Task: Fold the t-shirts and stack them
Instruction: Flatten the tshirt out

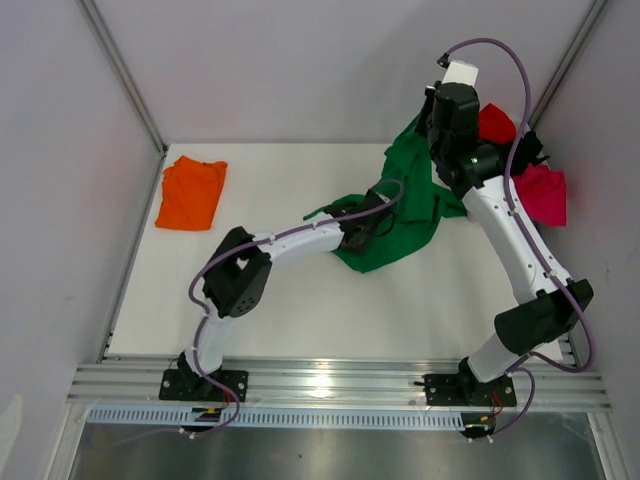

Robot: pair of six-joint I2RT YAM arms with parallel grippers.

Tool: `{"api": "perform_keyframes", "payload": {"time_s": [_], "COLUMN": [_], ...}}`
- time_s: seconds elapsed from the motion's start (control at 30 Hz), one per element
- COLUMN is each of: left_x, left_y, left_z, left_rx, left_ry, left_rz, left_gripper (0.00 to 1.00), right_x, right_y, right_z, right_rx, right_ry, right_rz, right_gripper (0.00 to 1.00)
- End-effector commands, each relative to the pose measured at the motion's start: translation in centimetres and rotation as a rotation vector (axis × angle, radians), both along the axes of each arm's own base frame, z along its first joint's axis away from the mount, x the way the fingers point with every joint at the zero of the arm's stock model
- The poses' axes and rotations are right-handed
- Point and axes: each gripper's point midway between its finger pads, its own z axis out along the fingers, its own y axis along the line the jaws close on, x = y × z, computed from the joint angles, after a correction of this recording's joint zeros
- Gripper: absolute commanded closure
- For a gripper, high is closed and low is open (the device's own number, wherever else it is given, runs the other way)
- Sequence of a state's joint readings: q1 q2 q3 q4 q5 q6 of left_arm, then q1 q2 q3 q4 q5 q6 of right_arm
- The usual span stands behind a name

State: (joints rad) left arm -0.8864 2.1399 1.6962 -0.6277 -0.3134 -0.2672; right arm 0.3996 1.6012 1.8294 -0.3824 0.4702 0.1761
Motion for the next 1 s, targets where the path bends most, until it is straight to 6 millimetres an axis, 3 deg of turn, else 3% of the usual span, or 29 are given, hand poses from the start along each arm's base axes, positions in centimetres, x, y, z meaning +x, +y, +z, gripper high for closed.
{"api": "perform_keyframes", "payload": {"time_s": [0.0, 0.07, 0.17, 0.27, 0.37, 0.4, 0.47, 0.5, 0.6, 0.67, 0.97], "left_x": [2.1, 2.7, 3.5, 4.0, 4.2, 4.1, 4.0, 3.8, 3.7, 3.4, 2.2], "left_y": [0.9, 1.9, 3.6, 4.3, 3.5, 2.8, 1.9, 1.5, -0.1, -1.2, -2.7], "left_z": [11.9, 16.6, 20.8, 21.4, 19.0, 16.6, 14.4, 13.2, 9.6, 7.9, 5.9], "left_rx": [-0.070, -0.134, -0.212, -0.230, -0.203, -0.188, -0.183, -0.178, -0.170, -0.179, -0.222], "left_ry": [-0.219, -0.291, -0.344, -0.343, -0.298, -0.238, -0.182, -0.152, -0.063, -0.006, 0.055], "left_rz": [0.027, 0.051, 0.077, 0.079, 0.041, 0.021, 0.003, -0.009, -0.061, -0.087, -0.101], "left_gripper": [0.99, 0.99, 0.99, 0.99, 0.88, 0.73, 0.66, 0.53, 0.36, 0.34, 0.33], "right_x": [-1.0, -1.0, -0.9, -0.9, -0.9, -0.9, -0.9, -0.9, -0.9, -1.0, -0.8], "right_y": [-0.8, -1.1, -1.3, -1.2, -1.1, -1.1, -1.0, -1.1, -1.1, -1.3, -1.3], "right_z": [3.1, 3.1, 3.0, 2.7, 2.4, 2.4, 2.2, 2.2, 1.7, 1.8, 1.0], "right_rx": [0.033, 0.037, 0.044, 0.053, 0.061, 0.064, 0.066, 0.062, 0.055, 0.056, 0.073], "right_ry": [-0.087, -0.090, -0.089, -0.086, -0.082, -0.085, -0.081, -0.081, -0.071, -0.074, -0.060], "right_rz": [-0.001, -0.006, -0.008, -0.003, 0.002, 0.003, 0.005, 0.003, 0.002, -0.001, 0.002], "right_gripper": [1.00, 1.00, 1.00, 1.00, 1.00, 1.00, 1.00, 1.00, 1.00, 1.00, 1.00]}}
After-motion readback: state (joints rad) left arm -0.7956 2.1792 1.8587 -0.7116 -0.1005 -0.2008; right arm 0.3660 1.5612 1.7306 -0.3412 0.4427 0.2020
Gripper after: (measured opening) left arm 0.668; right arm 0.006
